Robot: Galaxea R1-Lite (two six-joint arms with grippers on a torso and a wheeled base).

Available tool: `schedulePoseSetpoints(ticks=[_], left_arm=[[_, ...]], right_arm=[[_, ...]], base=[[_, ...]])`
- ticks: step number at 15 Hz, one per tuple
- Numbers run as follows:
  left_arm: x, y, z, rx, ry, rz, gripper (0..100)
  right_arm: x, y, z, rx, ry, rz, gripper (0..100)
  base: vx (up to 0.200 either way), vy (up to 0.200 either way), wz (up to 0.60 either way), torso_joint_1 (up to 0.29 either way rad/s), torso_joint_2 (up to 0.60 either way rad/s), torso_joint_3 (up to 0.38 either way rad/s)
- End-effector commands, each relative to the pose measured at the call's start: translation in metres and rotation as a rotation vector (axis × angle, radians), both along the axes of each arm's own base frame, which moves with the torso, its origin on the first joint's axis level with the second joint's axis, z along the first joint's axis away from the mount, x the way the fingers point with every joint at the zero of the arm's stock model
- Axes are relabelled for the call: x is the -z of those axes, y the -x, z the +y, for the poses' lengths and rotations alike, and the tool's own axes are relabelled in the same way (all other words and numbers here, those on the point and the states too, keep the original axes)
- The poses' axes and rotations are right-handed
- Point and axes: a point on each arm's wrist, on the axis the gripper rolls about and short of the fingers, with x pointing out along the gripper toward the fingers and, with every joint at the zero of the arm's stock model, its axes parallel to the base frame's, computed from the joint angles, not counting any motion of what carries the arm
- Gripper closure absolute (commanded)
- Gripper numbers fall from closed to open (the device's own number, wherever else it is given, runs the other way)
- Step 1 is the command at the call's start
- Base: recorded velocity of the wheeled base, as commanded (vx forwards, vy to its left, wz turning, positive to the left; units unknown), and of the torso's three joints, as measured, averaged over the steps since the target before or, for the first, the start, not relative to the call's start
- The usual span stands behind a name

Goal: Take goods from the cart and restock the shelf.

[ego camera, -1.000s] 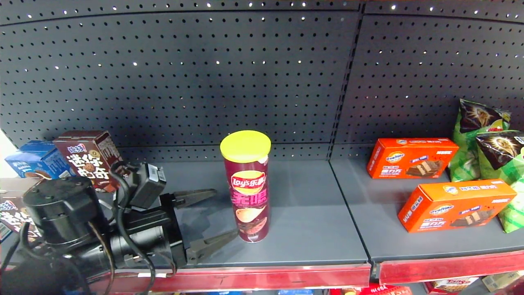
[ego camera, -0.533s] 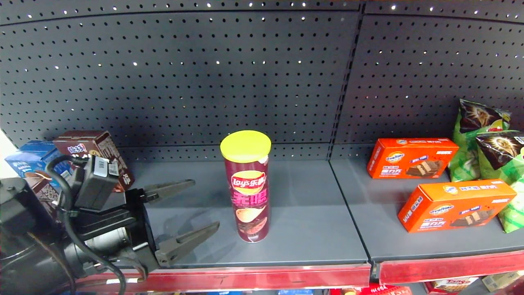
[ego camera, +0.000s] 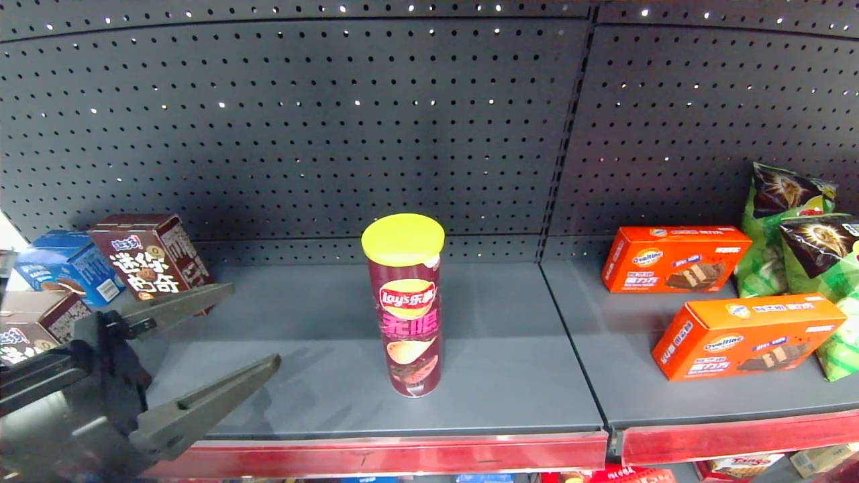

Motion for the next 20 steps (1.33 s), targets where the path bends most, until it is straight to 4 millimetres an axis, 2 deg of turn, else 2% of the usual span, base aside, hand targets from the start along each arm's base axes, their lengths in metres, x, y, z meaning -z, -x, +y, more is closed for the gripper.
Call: schedulePoseSetpoints(ticks=[1, 4, 10, 13, 17, 19, 20], left_arm=[[-0.011, 0.036, 0.009, -0.073, 0.031, -0.087, 0], [0.003, 0.067, 0.02, -0.273, 0.048, -0.07, 0], [0.032, 0.122, 0.035, -0.469, 0.06, -0.046, 0], [0.07, 0.159, 0.045, -0.569, 0.044, 0.002, 0], [0.078, 0.159, 0.047, -0.664, 0.02, 0.021, 0], [0.104, 0.153, 0.048, -0.757, -0.093, 0.061, 0], [0.11, 0.151, 0.048, -0.765, -0.105, 0.068, 0]], right_arm=[[0.0, 0.0, 0.0, 0.003, 0.0, -0.002, 100], [0.001, 0.001, 0.0, 0.006, 0.0, -0.002, 100], [0.001, 0.002, -0.001, 0.008, -0.002, -0.008, 100], [0.001, 0.002, -0.001, 0.012, -0.002, -0.012, 100], [-0.004, 0.003, -0.001, 0.006, -0.008, -0.032, 100], [-0.008, 0.004, -0.001, 0.003, -0.012, -0.044, 100], [-0.01, 0.004, -0.001, 0.0, -0.014, -0.05, 100]], base=[[0.0, 0.0, 0.0, 0.0, 0.0, 0.0], [0.0, 0.0, 0.0, 0.0, 0.0, 0.0], [0.0, 0.0, 0.0, 0.0, 0.0, 0.0], [0.0, 0.0, 0.0, 0.0, 0.0, 0.0], [0.0, 0.0, 0.0, 0.0, 0.0, 0.0], [0.0, 0.0, 0.0, 0.0, 0.0, 0.0], [0.0, 0.0, 0.0, 0.0, 0.0, 0.0]])
